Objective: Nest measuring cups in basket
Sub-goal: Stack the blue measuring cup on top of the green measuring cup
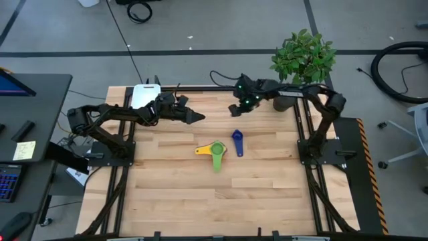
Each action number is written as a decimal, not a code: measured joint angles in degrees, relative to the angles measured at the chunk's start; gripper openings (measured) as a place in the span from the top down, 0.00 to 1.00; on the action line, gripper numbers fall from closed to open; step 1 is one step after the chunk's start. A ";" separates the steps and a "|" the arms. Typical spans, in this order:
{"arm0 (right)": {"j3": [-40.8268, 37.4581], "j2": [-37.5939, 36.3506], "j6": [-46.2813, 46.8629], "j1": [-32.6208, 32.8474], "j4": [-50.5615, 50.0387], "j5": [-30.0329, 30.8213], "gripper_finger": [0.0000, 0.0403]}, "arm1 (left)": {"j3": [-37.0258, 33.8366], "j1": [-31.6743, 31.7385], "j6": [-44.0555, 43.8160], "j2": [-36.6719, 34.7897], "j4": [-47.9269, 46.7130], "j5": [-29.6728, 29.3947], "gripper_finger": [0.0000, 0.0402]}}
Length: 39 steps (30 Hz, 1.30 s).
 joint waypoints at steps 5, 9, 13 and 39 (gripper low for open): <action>1.96 -4.14 -2.02 0.94 -13.05 6.00 0.37 | 0.00 0.59 -0.84 0.04 0.87 1.92 0.44; 1.96 -6.33 -1.30 1.29 -15.10 -1.02 0.37 | 0.00 0.63 -1.37 0.07 2.77 2.35 0.44; 1.96 -6.74 -1.68 1.36 -11.77 -4.34 0.37 | 0.00 0.61 -1.37 0.07 4.45 2.35 0.44; 1.96 -6.69 10.20 3.19 24.85 -4.41 0.37 | 0.00 0.61 -1.27 0.07 6.42 2.35 0.44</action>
